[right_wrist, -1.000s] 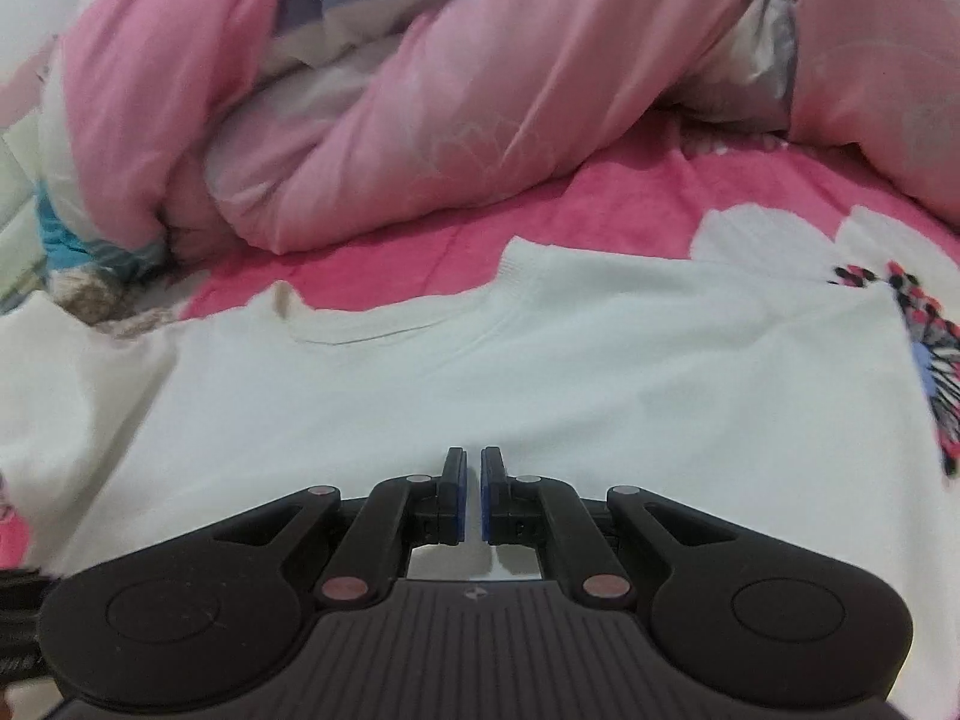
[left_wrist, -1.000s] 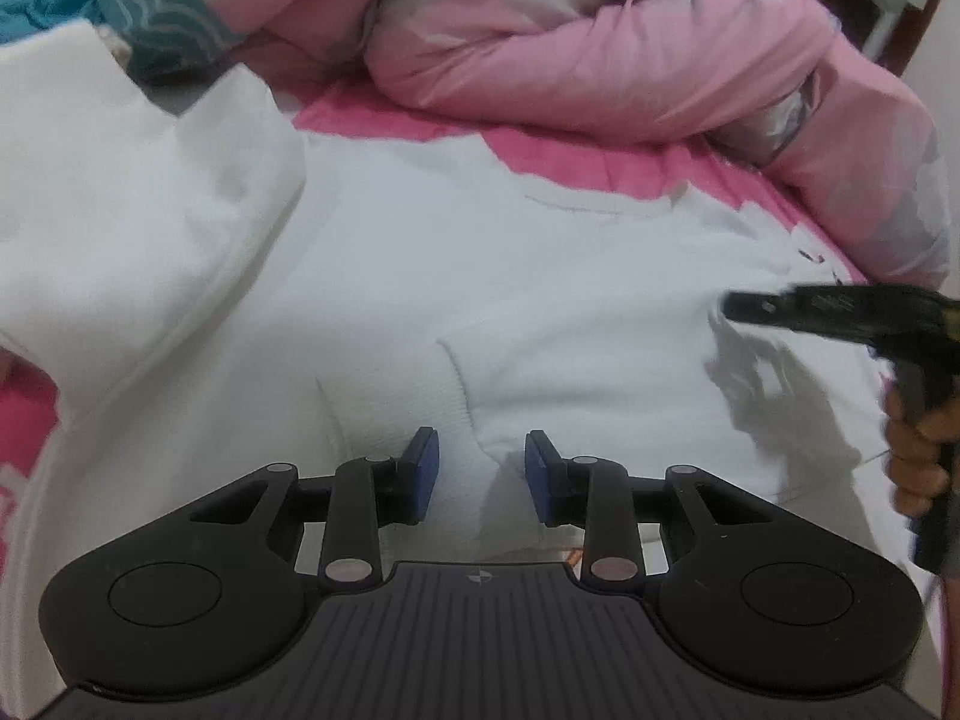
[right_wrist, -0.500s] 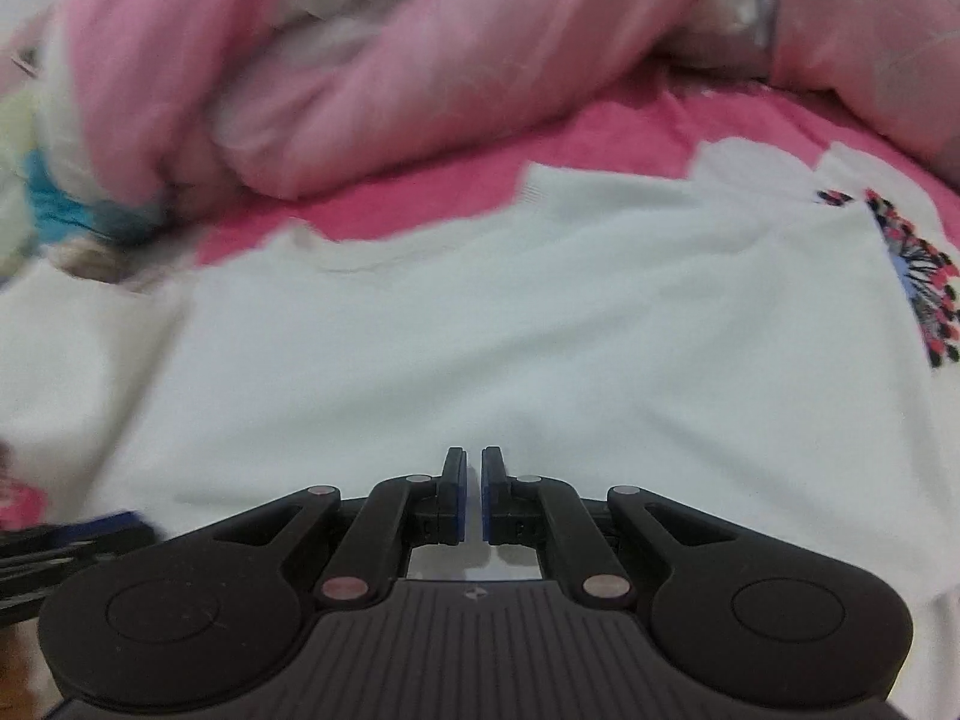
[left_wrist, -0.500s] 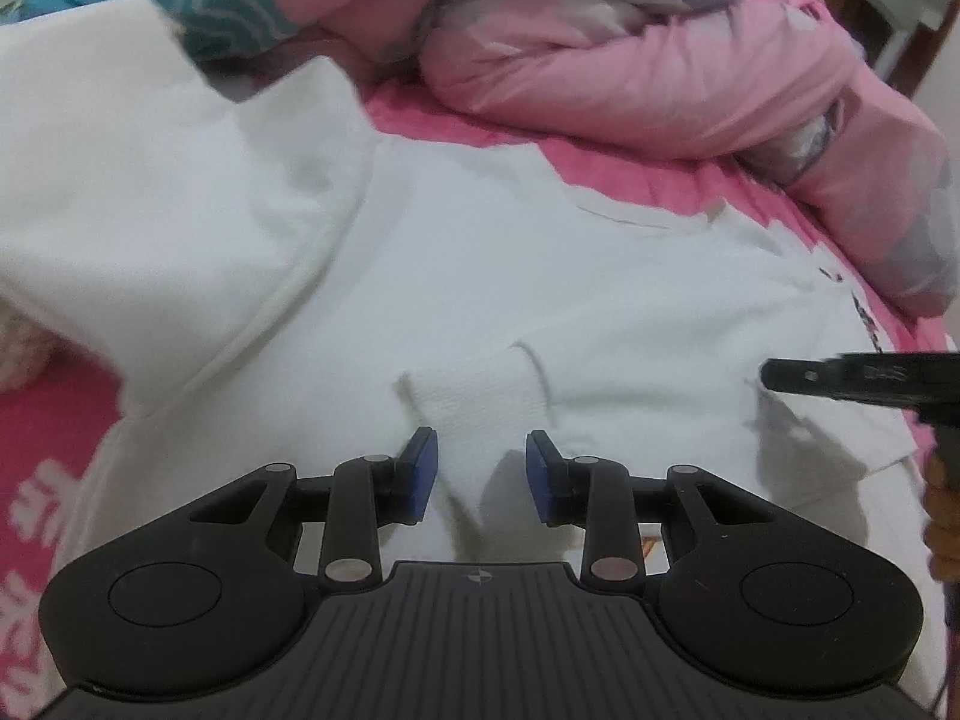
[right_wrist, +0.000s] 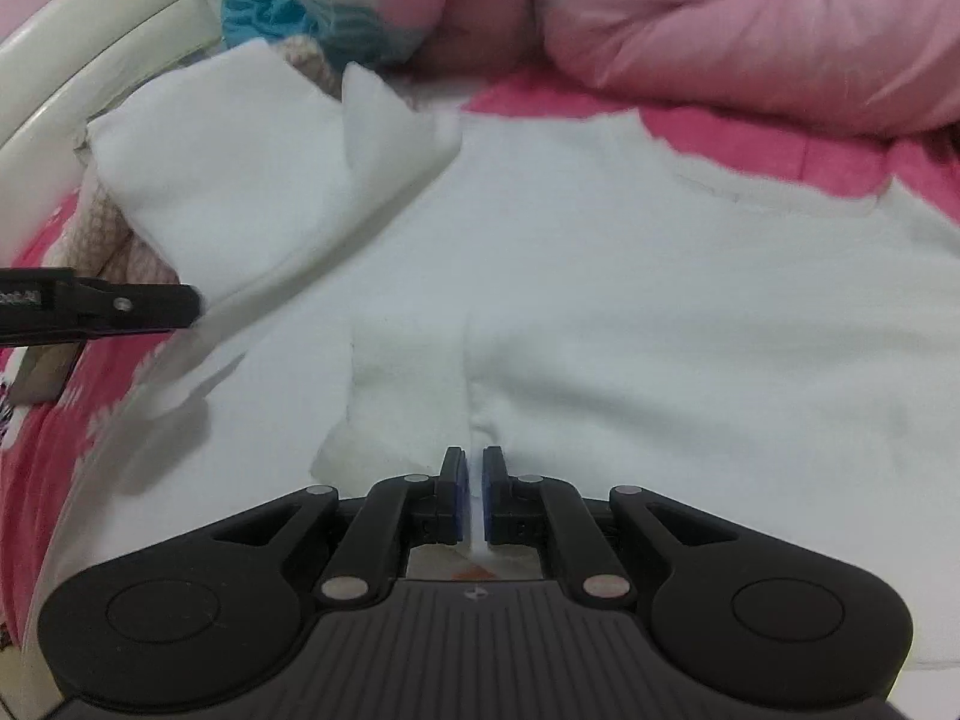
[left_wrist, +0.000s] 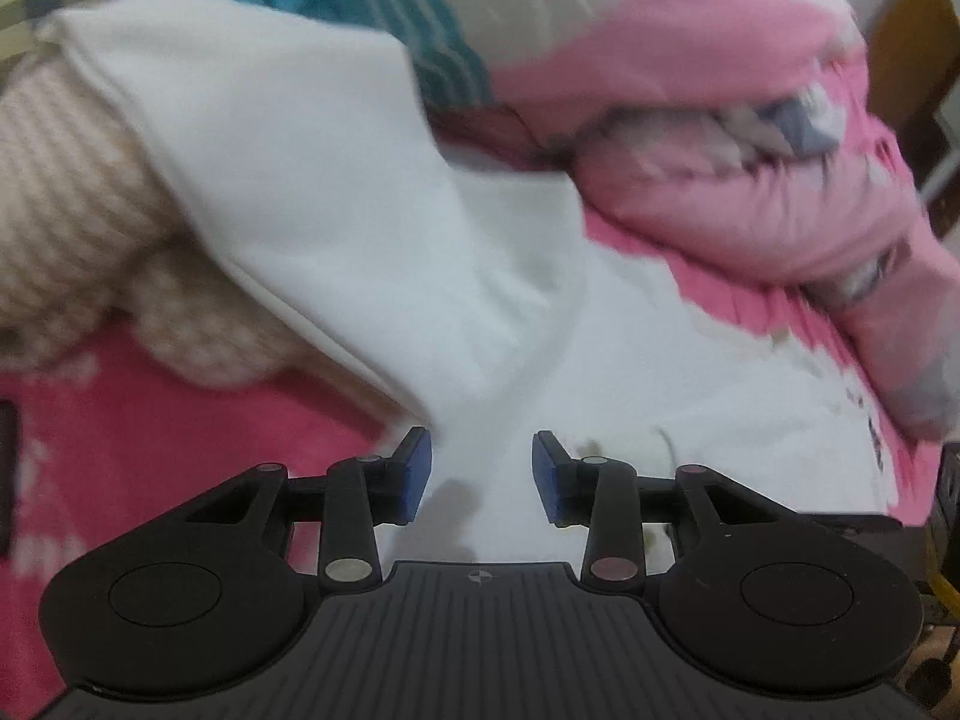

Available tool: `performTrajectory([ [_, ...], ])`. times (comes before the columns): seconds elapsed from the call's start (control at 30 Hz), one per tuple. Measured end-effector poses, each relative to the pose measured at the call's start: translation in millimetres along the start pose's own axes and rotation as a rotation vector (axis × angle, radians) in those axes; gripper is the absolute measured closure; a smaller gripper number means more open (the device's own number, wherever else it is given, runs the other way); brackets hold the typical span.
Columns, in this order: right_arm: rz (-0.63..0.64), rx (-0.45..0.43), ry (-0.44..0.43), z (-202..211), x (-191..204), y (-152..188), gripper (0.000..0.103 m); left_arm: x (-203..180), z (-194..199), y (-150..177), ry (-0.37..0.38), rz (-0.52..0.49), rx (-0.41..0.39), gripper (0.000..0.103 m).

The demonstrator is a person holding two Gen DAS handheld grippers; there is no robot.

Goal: Fold clothes

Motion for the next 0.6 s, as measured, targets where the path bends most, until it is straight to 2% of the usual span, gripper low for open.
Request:
performTrajectory([
  [0.13, -0.01, -0.047, -0.029, 20, 21, -26, 0.097, 28, 16, -25, -0.014, 0.099, -0.077, 0.064],
  [0.27, 0.072, -0.121, -0.102, 28, 62, -64, 0.097, 59, 27, -52, -0.047, 0.201, -0.147, 0.06],
  [0.47, 0.14, -0.239, -0.224, 8, 129, -121, 0.096, 109, 32, -94, -0.119, 0.36, -0.241, 0.055],
  [0.6, 0.23, -0.274, -0.278, -14, 174, -137, 0.096, 143, 31, -120, -0.128, 0.495, -0.306, 0.05],
])
Point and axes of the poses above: each gripper's, at about its wrist camera, not at the fingertips, and z roughly against the way its jaws point, x to its left, y to its underside, the point moved 1 cm from there along -z, roughly the way its jaws point, and after that the axes turned 9 degrees about -x, right-handed, at the moved point
